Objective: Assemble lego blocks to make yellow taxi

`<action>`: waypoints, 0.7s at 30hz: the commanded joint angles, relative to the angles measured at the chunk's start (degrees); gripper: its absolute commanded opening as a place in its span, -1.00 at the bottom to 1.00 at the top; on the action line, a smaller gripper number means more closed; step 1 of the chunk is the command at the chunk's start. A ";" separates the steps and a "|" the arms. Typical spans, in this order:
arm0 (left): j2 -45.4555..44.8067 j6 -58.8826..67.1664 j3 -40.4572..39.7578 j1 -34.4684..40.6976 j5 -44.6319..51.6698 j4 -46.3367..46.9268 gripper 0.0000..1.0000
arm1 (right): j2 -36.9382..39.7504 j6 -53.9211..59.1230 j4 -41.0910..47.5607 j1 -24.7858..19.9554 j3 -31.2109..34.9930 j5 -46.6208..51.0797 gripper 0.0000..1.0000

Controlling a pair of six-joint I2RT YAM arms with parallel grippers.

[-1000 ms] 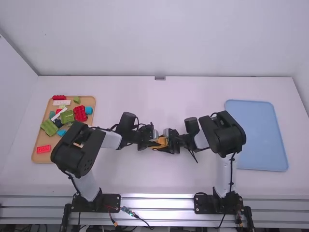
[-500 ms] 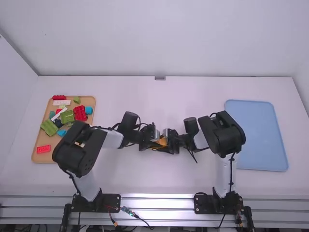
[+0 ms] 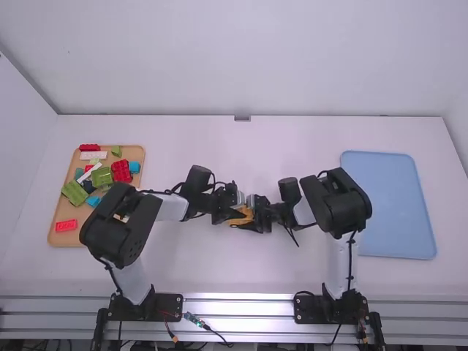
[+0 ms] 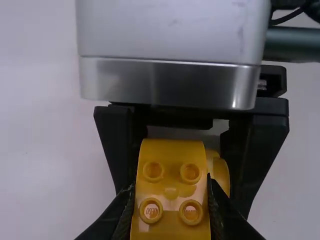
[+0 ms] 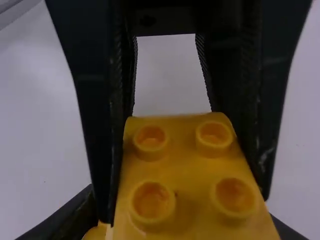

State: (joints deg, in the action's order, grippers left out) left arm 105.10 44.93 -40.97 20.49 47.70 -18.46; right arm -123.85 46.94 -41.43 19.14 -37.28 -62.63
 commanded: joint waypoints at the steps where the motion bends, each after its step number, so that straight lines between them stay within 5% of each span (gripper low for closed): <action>1: 1.49 0.00 2.12 -0.17 -5.05 1.31 -0.96 | -1.03 -0.02 0.35 -0.83 -0.24 -0.33 -0.10; 21: -0.37 7.23 3.17 -2.47 7.39 1.40 -0.96 | -1.03 1.31 1.64 -1.09 -0.26 -0.59 -0.13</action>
State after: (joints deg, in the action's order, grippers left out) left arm 104.73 51.11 -38.94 17.41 52.73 -17.43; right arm -123.85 48.42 -39.94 18.04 -37.28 -63.94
